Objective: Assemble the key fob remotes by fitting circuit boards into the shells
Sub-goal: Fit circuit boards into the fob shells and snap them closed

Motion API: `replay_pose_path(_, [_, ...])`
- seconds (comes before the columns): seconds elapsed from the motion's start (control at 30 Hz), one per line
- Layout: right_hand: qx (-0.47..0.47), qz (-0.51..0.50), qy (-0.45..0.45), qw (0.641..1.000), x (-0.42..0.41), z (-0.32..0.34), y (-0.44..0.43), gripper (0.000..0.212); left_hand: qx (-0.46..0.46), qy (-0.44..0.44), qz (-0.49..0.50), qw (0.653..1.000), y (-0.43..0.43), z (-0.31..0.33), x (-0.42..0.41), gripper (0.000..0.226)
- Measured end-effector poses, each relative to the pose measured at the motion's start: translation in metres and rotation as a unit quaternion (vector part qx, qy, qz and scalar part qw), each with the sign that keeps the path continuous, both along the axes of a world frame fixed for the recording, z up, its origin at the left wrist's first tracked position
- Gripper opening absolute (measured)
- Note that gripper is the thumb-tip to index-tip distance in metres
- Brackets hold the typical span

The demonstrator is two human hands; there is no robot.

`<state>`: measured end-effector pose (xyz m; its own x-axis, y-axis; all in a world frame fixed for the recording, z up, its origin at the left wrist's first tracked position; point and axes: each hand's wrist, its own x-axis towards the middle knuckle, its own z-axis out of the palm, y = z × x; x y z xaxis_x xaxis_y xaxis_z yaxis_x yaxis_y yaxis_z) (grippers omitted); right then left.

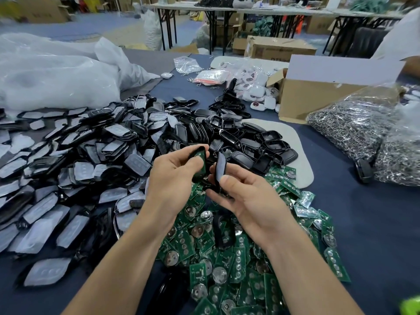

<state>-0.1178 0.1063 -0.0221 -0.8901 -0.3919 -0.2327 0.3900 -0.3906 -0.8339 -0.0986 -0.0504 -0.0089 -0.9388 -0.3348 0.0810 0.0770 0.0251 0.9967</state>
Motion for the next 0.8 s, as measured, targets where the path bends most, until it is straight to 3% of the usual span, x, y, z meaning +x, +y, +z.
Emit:
replay_pose_path(0.27, [0.076,-0.051,0.082,0.992,0.002,-0.004,-0.006,0.029,-0.047,-0.021,0.025,0.998,-0.002,-0.008,-0.001,0.042])
replay_pose_path(0.57, [0.162,-0.083,0.179,0.967,-0.001,-0.01,-0.003,0.029,0.011,-0.027,-0.124,0.992,-0.006,-0.001,0.002,0.049])
replay_pose_path(0.8, [0.217,-0.087,0.219,0.947,0.0,-0.011,-0.002,0.034,0.016,-0.025,-0.13,0.991,-0.01,0.001,0.005,0.047])
